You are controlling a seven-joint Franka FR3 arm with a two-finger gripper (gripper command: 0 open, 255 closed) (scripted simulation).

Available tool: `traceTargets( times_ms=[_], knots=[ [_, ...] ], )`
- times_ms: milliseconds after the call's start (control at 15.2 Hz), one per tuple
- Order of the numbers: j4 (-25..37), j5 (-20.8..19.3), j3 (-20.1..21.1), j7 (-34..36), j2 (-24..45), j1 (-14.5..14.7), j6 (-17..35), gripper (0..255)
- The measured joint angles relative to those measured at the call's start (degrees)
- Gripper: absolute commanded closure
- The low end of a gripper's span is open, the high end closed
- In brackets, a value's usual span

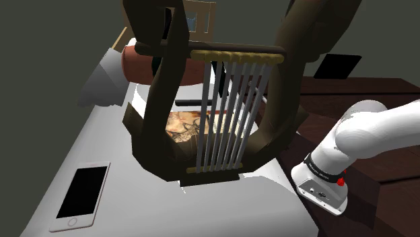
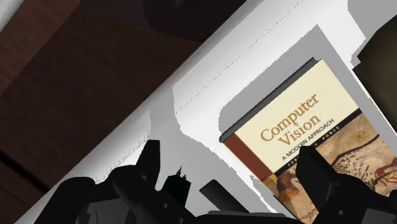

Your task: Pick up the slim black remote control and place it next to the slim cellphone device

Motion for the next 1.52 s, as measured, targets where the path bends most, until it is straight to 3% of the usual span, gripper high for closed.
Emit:
traceTargets(
  times_ms=[198,858,1518],
  knots=[
    [-0.1,-0.2,0.2,-1.1,1.8,0.5,2.0,0],
    [-0.6,-2.1,1.8,-9.6,18.0,3.5,20.1,0],
    [6.7,-5.6,5.1,-15.1,37.7,6.2,34.1,0]
  ],
)
